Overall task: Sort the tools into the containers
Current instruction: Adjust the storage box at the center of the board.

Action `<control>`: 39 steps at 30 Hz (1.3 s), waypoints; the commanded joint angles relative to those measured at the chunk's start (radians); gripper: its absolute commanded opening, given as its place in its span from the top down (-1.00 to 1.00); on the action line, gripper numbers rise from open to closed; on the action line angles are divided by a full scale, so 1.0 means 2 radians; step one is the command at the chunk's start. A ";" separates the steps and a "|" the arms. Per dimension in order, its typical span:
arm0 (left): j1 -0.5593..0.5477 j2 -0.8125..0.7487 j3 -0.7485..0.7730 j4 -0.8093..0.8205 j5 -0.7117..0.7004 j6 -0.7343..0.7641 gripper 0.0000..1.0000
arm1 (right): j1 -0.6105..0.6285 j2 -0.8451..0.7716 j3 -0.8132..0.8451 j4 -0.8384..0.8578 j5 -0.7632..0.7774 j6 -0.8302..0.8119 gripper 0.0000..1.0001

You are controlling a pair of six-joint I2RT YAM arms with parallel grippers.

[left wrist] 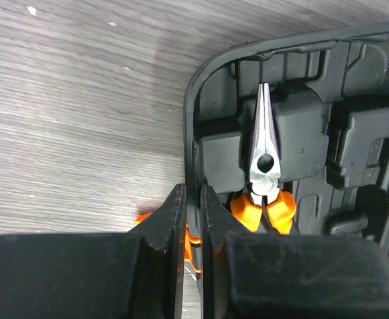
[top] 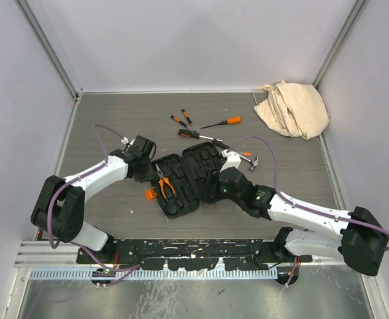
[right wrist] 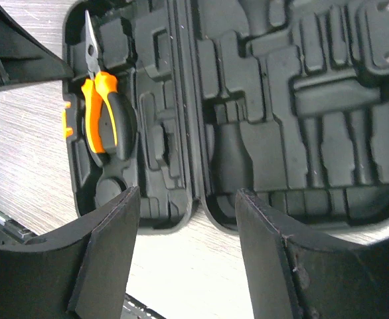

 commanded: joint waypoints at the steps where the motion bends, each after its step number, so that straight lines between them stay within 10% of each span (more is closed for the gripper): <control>1: -0.031 -0.013 -0.003 0.001 0.022 -0.006 0.94 | -0.002 -0.015 0.009 0.018 0.018 -0.013 -0.29; 14: -0.037 -0.055 0.038 -0.048 -0.033 0.024 0.21 | -0.005 0.103 0.092 0.055 -0.095 -0.054 -0.11; 39: -0.037 0.049 0.108 -0.009 0.013 0.090 0.44 | -0.020 0.310 0.186 0.099 -0.206 -0.066 0.38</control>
